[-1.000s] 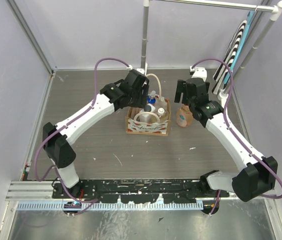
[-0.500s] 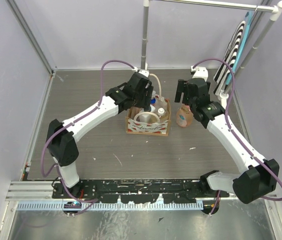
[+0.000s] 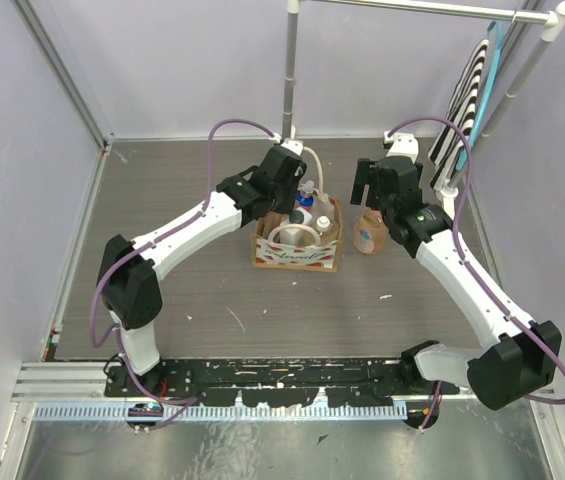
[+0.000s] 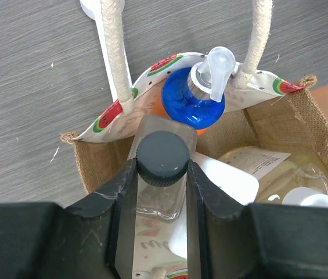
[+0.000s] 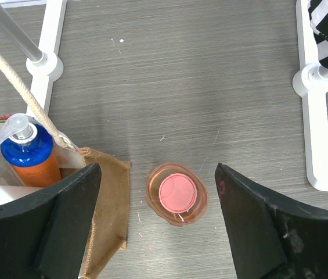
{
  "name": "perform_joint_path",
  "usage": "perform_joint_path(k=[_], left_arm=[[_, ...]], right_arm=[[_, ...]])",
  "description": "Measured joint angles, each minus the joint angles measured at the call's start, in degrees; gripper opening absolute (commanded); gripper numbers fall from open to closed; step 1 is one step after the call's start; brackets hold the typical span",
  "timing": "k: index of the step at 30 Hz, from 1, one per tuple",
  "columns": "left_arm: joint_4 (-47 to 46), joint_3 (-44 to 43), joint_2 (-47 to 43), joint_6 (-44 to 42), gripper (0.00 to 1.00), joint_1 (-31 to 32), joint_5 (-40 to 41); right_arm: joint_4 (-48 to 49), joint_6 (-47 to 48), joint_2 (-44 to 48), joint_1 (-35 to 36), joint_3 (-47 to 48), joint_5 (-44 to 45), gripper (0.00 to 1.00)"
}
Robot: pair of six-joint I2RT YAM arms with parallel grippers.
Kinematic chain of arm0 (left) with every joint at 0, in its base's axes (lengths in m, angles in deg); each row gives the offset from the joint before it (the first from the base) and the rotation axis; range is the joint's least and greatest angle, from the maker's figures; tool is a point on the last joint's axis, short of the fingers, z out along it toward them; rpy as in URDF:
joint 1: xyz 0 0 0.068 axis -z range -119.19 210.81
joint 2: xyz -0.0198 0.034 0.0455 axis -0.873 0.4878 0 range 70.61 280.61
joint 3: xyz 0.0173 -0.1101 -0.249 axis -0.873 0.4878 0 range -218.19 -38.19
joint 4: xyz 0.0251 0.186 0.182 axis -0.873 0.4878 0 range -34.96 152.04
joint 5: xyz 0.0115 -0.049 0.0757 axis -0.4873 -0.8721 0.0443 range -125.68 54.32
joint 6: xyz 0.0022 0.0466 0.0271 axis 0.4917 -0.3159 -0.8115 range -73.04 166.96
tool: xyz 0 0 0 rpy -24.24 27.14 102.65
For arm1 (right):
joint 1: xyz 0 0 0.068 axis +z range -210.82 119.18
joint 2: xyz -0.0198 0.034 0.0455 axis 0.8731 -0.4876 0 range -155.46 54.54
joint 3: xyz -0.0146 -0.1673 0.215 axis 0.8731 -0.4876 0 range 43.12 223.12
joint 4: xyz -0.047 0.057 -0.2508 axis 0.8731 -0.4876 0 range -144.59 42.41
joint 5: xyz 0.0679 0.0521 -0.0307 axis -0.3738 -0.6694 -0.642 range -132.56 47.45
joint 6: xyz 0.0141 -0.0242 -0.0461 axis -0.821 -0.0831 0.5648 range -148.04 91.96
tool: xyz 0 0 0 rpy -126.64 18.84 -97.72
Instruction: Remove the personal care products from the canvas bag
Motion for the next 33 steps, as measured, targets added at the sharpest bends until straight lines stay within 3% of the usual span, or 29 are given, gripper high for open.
perform_joint_path(k=[6,22,26,33], left_arm=[[-0.4,0.5,-0.3,-0.1,0.1,0.2,0.7],[4.3,4.8,-9.2,0.2,0.1,1.2,4.2],[4.3,4.6,-12.4,-0.5,0.16,1.1,5.7],[5.1,4.5,-11.9,-0.1,0.46,1.2,5.9]], right_arm=[[0.0,0.0,0.2,0.0,0.0,-0.1,0.85],[0.0,-0.3,0.2,0.0,0.0,-0.7,0.84],[0.0,-0.6,0.2,0.0,0.0,-0.9,0.84],[0.0,-0.8,0.8,0.0,0.0,-0.9,0.84]])
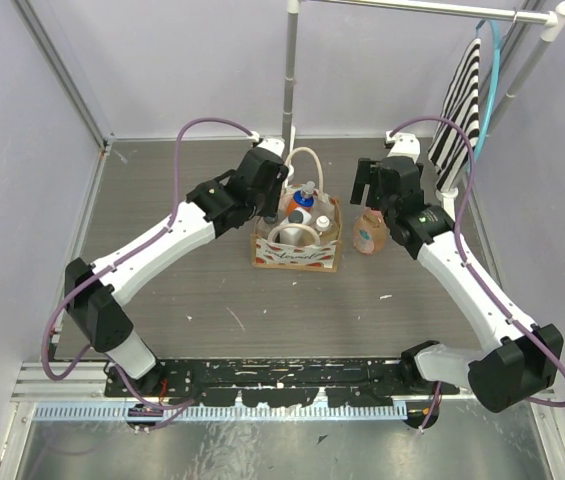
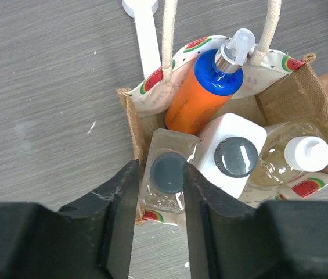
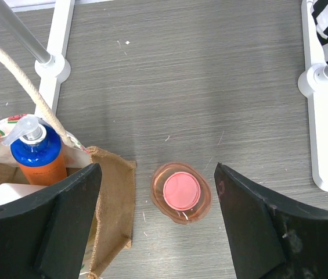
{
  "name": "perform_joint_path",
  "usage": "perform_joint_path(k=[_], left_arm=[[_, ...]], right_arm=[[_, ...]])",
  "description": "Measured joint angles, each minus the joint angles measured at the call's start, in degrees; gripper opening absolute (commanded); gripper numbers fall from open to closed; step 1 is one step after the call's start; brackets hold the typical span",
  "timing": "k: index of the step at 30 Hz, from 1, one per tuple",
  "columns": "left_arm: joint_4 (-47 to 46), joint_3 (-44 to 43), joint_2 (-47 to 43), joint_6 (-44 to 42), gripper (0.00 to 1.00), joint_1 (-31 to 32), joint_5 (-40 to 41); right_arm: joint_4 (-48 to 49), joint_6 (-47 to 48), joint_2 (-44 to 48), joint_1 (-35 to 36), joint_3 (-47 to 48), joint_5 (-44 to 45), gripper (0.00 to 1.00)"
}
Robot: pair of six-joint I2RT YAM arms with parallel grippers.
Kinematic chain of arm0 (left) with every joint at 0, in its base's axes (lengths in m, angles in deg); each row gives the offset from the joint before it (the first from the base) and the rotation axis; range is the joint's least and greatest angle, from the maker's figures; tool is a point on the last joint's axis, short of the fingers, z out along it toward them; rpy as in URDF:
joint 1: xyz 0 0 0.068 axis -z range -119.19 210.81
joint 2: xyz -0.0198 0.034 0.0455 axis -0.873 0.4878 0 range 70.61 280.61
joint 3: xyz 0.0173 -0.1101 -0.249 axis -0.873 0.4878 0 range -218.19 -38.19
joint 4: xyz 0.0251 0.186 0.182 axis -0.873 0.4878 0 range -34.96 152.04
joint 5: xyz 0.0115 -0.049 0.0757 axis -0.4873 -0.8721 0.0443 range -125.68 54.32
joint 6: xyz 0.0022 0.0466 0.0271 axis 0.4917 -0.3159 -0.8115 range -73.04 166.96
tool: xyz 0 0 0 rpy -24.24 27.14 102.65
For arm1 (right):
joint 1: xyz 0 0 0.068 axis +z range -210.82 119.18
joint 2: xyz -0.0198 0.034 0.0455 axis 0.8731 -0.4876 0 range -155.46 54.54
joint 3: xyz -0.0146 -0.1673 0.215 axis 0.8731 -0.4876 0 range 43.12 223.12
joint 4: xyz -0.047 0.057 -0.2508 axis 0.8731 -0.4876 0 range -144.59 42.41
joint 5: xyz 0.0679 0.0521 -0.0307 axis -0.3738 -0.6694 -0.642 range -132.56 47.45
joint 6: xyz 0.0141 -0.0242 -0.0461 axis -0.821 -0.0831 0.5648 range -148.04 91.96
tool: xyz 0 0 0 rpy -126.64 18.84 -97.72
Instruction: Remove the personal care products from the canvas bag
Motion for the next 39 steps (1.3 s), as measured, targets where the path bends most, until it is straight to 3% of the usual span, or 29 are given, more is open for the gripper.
perform_joint_path(k=[9,25,33,37,39], left_arm=[[2.3,-0.4,1.6,2.1,0.49,0.0,-1.0],[7.6,-3.5,6.9,4.5,0.43,-0.1,-2.8],[8.2,-4.5,7.9,4.5,0.54,-0.1,-2.8],[8.7,-4.9,9.2,4.5,0.54,0.0,-2.7],[9.2,-5.2,9.2,4.5,0.5,-0.1,-2.7]], right_arm=[[0.0,0.0,0.2,0.0,0.0,0.0,0.84],[0.0,0.0,0.2,0.0,0.0,0.1,0.84],[0.0,0.0,0.2,0.0,-0.2,0.1,0.84],[0.0,0.0,0.3,0.0,-0.2,0.1,0.84],[0.0,0.0,0.4,0.0,-0.2,0.3,0.84]])
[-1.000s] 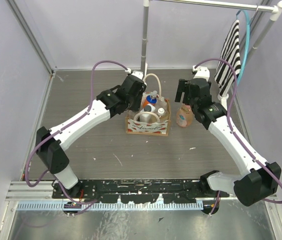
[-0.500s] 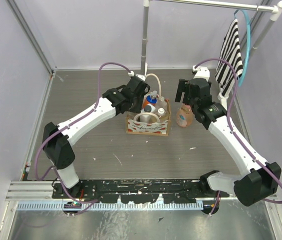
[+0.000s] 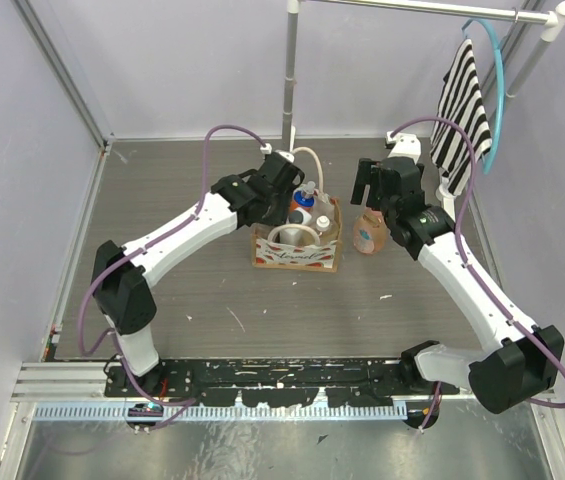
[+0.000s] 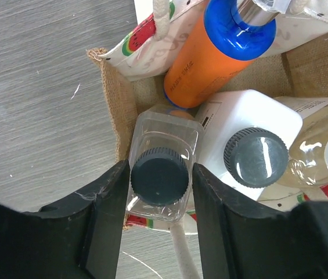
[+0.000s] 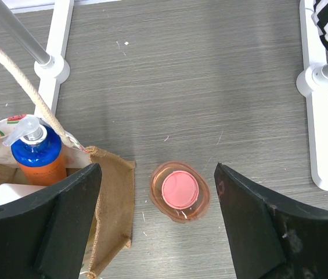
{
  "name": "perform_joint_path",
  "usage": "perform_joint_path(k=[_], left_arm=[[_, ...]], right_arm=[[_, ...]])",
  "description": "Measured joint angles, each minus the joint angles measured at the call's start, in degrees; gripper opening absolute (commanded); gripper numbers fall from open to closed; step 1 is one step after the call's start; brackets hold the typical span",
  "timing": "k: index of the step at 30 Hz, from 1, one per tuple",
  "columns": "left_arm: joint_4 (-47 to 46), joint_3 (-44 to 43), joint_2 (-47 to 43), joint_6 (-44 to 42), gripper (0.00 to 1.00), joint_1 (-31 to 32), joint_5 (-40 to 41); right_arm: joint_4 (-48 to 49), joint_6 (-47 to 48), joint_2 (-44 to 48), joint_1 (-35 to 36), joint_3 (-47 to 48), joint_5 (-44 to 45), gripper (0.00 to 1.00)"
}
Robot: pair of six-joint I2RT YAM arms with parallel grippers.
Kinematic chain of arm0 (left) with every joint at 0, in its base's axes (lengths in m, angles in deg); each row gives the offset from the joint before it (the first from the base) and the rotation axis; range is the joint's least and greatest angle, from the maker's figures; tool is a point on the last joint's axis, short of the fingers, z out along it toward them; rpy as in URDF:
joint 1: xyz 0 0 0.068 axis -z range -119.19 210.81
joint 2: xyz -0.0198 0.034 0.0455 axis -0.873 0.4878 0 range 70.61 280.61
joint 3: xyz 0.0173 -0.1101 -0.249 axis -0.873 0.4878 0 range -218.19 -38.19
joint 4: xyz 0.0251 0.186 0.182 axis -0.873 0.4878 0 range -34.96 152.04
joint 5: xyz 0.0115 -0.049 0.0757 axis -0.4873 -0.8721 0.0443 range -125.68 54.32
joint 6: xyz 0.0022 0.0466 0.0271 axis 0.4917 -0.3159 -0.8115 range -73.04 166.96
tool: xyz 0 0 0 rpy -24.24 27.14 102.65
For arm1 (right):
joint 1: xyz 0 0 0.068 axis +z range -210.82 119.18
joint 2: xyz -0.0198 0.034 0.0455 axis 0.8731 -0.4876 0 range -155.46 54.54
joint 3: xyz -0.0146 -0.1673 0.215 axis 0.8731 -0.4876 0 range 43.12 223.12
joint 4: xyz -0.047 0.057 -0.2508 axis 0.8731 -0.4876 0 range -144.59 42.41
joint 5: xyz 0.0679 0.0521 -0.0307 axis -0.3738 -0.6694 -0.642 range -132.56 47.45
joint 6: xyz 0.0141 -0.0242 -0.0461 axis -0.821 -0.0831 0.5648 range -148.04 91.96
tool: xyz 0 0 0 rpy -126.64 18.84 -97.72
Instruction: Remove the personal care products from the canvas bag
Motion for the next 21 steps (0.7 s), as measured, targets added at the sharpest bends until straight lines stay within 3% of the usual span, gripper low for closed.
perform_joint_path(k=[4,7,21], left_arm=[[0.6,-0.5,0.1,0.0,0.25,0.0,-0.2],[0.9,-0.6,0.1,-0.1,0.12,0.0,-0.1],[8.2,-6.1,0.3,-1.0,0.1,0.2,-0.1]], right_arm=[[0.0,0.0,0.1,0.0,0.0,0.0,0.84],[0.0,0.0,0.1,0.0,0.0,0.0,0.84],[0.0,0.0,0.1,0.0,-0.2,0.0,0.84]])
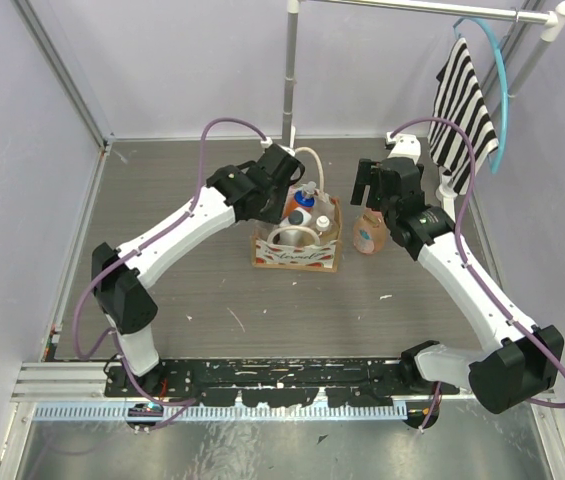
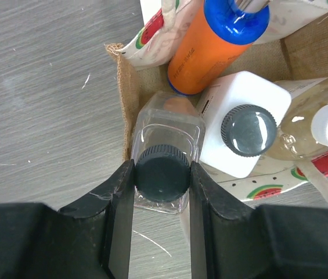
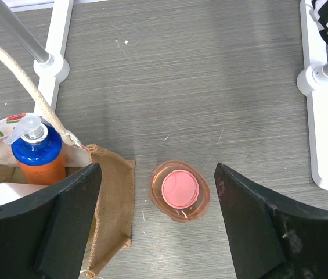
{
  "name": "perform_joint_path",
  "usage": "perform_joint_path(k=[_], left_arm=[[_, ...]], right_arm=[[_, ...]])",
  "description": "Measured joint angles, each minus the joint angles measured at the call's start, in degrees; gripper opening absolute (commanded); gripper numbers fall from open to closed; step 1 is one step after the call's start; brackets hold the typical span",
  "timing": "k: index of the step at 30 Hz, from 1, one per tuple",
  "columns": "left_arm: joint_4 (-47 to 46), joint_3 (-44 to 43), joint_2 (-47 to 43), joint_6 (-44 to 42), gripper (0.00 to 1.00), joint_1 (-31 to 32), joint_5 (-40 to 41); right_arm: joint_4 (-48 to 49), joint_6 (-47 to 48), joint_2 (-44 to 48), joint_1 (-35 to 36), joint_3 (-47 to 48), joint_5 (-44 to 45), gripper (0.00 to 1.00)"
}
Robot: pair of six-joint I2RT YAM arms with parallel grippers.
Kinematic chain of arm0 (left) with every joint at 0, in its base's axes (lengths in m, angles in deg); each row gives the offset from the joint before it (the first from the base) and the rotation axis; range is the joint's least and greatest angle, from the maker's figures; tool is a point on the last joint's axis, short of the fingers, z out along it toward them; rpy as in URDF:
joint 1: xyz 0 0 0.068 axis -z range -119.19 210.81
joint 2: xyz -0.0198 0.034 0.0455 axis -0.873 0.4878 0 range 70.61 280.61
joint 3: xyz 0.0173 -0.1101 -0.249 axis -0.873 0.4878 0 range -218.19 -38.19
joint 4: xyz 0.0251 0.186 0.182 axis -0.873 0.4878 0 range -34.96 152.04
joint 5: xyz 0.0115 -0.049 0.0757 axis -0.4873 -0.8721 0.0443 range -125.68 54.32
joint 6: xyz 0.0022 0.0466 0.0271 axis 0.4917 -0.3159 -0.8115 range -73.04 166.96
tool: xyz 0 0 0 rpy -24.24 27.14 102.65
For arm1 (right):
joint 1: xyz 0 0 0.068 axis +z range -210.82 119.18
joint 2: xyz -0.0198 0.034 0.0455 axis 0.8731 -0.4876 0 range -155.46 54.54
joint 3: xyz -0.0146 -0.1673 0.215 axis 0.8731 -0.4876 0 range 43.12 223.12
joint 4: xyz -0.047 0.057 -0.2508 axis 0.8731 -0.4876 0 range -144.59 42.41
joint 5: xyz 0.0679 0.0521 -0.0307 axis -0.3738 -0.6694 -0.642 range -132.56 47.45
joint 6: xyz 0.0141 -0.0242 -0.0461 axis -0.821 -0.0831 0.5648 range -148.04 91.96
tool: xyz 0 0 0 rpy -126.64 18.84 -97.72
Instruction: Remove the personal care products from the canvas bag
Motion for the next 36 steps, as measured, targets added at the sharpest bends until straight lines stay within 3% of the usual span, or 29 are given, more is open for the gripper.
perform_joint_path(k=[25,36], left_arm=[[14.2,-24.6,1.9,-5.2,0.15,0.0,5.8],[15.7,-25.9,-0.8,-5.6,0.16,-1.5,9.7]], right_arm=[[-0.4,0.0,0.0,0.2,0.4,-2.4,0.85],[-5.1,1.1,-4.7,6.5,13.1,-9.3,0.84]])
